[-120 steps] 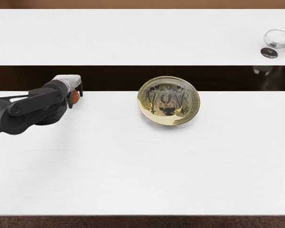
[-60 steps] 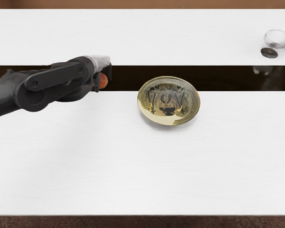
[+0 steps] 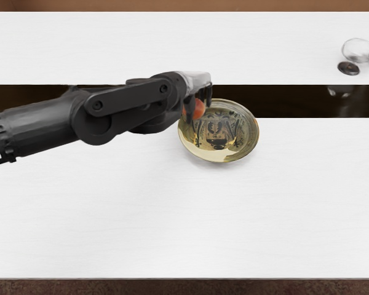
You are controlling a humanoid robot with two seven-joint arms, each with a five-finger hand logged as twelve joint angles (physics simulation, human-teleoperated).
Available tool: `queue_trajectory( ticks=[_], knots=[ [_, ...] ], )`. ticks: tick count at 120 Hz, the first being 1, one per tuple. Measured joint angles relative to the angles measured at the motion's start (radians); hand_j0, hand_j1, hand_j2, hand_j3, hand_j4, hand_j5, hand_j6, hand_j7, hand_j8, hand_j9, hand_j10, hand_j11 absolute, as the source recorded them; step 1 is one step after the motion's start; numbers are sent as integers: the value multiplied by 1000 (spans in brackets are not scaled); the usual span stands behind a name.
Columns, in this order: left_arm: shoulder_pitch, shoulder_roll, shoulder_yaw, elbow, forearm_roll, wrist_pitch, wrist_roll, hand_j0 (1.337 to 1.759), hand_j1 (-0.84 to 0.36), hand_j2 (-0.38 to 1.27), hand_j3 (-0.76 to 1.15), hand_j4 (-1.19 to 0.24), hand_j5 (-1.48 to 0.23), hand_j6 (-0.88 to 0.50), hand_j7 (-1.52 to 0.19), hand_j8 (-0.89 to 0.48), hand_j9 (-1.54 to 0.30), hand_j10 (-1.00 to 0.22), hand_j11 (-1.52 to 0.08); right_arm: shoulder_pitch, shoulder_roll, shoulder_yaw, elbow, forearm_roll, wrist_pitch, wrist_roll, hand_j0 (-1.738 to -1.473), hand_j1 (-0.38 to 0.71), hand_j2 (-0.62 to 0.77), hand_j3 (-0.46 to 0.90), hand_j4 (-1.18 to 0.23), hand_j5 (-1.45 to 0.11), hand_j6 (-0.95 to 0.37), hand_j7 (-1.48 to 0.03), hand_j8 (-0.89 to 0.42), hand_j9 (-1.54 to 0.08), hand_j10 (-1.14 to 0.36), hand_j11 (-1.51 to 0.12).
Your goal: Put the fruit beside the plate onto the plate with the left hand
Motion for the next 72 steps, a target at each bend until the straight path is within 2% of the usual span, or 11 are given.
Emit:
queue_trajectory(
  ticks=[21, 25, 31, 38, 72],
  knots=[
    [23, -3, -5, 7, 5, 6, 0, 1656, -307, 380, 0, -655, -912, -495, -897, -488, -889, -668, -891, 0, 0, 0, 0, 0, 0, 0, -1658, -349, 0, 0, 0, 0, 0, 0, 0, 0, 0, 0],
    [32, -3, -2, 8, 5, 6, 0, 1657, -307, 431, 0, -653, -915, -490, -897, -502, -887, -668, -888, 0, 0, 0, 0, 0, 0, 0, -1658, -349, 0, 0, 0, 0, 0, 0, 0, 0, 0, 0],
    [43, -3, 0, 9, 7, 8, 0, 1656, -297, 374, 0, -657, -909, -499, -893, -498, -888, -668, -889, 0, 0, 0, 0, 0, 0, 0, -1658, -349, 0, 0, 0, 0, 0, 0, 0, 0, 0, 0],
    [56, -3, 3, 10, 6, 7, 0, 1656, -298, 415, 0, -655, -912, -498, -891, -510, -887, -669, -888, 0, 0, 0, 0, 0, 0, 0, -1658, -349, 0, 0, 0, 0, 0, 0, 0, 0, 0, 0],
    [68, -3, 7, 11, 9, 7, 0, 1657, -286, 363, 0, -633, -867, -507, -847, -512, -848, -644, -848, -1, 0, 0, 0, 0, 0, 0, -1658, -349, 0, 0, 0, 0, 0, 0, 0, 0, 0, 0]
  ],
)
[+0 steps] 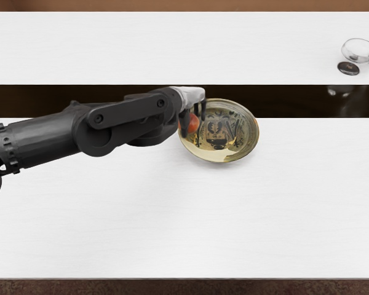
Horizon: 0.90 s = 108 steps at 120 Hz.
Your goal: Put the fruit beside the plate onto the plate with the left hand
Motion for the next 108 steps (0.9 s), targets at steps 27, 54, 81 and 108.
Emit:
queue_trajectory(
  ticks=[27, 54, 81, 108],
  knots=[
    [0, 0, -15, 0, 0, 32, 0, 1658, 32, 140, 0, -300, -404, -259, -397, -260, -398, -304, -398, 0, 0, 0, 0, 0, 0, 0, -1658, -349, 0, 0, 0, 0, 0, 0, 0, 0, 0, 0],
    [-9, 0, -33, -11, -49, 29, 0, 1658, 213, 53, 0, -127, -168, -114, -166, -114, -166, -128, -166, 0, 0, 0, 0, 0, 0, 0, -1658, -349, 0, 0, 0, 0, 0, 0, 0, 0, 0, 0],
    [3, 283, -221, -201, -495, -280, 0, 1658, 285, 21, 0, -59, -77, -56, -76, -55, -76, -59, -76, 0, 0, 0, 0, 0, 0, 0, -1658, -349, 0, 0, 0, 0, 0, 0, 0, 0, 0, 0],
    [86, 655, -287, -447, -829, -480, 0, 1658, 309, 11, 0, -36, -46, -35, -46, -34, -46, -36, -45, 0, 0, 0, 0, 0, 1, 0, -1658, -349, 0, 0, 0, 0, 0, 0, 0, 0, 0, 0]
  ],
)
